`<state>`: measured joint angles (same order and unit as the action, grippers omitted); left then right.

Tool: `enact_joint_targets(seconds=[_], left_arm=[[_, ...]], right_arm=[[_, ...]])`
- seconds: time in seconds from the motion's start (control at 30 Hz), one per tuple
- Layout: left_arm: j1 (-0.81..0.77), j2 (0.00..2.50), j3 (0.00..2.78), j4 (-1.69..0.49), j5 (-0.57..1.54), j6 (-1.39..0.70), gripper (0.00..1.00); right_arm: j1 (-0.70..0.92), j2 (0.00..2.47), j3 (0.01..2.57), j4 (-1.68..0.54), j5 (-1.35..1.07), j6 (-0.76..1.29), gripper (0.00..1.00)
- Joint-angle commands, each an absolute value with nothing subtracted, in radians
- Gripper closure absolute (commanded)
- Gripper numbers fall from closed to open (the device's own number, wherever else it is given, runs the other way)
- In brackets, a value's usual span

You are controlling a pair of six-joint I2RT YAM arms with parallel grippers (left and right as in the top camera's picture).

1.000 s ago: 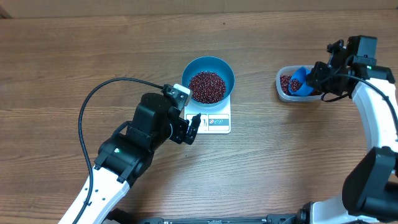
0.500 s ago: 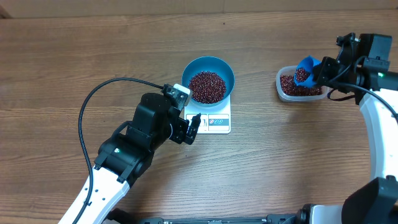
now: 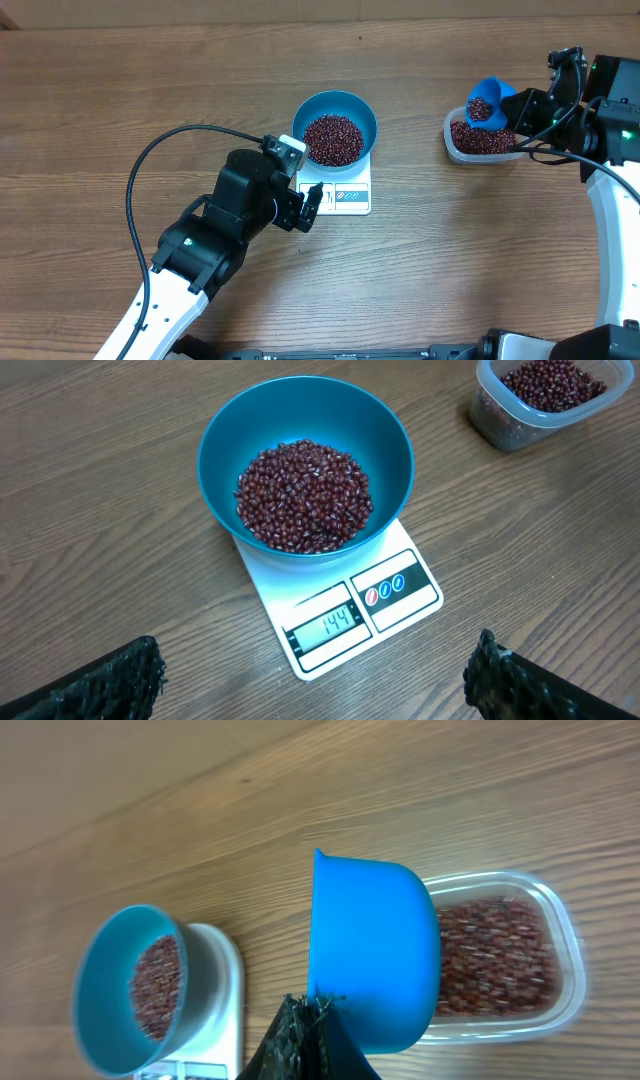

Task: Scoop item into bowl and weigh 150g on scale
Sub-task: 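Push the blue cup into the beans and scoop with the right gripper, then lift the filled blue cup and carry it over the teal bowl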

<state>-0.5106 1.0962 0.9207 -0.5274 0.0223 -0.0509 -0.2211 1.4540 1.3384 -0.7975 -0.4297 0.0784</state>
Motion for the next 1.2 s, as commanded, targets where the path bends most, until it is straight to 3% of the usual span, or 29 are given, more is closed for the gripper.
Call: enact_joint_targets(seconds=[0.0,0.53,0.83,1.17], left_arm=[[-0.511,1.100,0.911,-0.527,0.023,-0.060,0.00],[-0.511,1.100,0.911,-0.527,0.023,-0.060,0.00],[-0.511,1.100,0.911,-0.527,0.023,-0.060,0.00],[-0.511,1.100,0.911,-0.527,0.023,-0.060,0.01]], right_arm=[[-0.225,1.426,1.344,-0.793,-0.546,0.082,0.96],[-0.199,1.426,1.344,-0.792,-0.779,0.083,0.96],[-0.040,1.426,1.344,-0.788,-0.785,0.083,0.96],[0.178,1.426,1.344,-0.673,-0.587,0.131,0.96]])
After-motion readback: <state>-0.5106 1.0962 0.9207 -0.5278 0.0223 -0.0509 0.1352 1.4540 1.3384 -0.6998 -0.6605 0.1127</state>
